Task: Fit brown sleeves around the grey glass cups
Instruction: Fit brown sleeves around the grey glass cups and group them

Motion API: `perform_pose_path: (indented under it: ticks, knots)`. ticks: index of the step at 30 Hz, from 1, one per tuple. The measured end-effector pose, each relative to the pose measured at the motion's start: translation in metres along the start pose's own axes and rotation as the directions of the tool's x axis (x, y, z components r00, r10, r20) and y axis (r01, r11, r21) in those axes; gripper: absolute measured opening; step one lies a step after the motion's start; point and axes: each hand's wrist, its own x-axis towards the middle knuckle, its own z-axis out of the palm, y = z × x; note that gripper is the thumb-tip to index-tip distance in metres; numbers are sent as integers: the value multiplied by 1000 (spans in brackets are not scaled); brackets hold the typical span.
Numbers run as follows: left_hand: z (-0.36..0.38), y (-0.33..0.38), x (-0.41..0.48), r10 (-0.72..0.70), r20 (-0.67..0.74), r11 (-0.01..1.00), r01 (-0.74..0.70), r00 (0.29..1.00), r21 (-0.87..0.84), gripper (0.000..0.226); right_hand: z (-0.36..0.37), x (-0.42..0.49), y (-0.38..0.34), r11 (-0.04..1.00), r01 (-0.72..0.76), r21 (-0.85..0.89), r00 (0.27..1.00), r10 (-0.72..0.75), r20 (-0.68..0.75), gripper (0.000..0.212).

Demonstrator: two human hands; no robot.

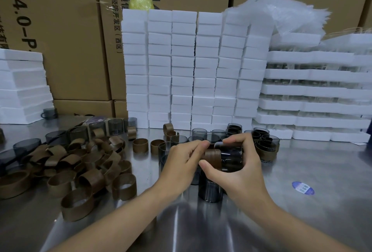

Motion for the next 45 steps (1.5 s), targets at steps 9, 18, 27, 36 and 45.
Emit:
perform_pose_path:
  ticks: [9,18,27,36,45]
  knots:
    - [-1,3,-3,-55,20,998,55,998,-31,56,-3,-3,9,996,66,-64,996,-62,67,67]
    - [-11,15,-13,77,198,997,-73,977,-28,39,-12,-5,20,986,88,-143,993,-76,92,85]
    - [-6,21,-20,162,265,987,-154,950,-52,39,-20,-8,31,969,148,-198,977,-112,184,95]
    - [-5,23,-20,179,243,983,-183,954,-4,38,-23,-6,29,927,253,-277,940,-168,296,90]
    - [-1,24,-14,-112,75,934,131,991,-332,54,-17,-4,24,939,88,-332,987,-38,156,78]
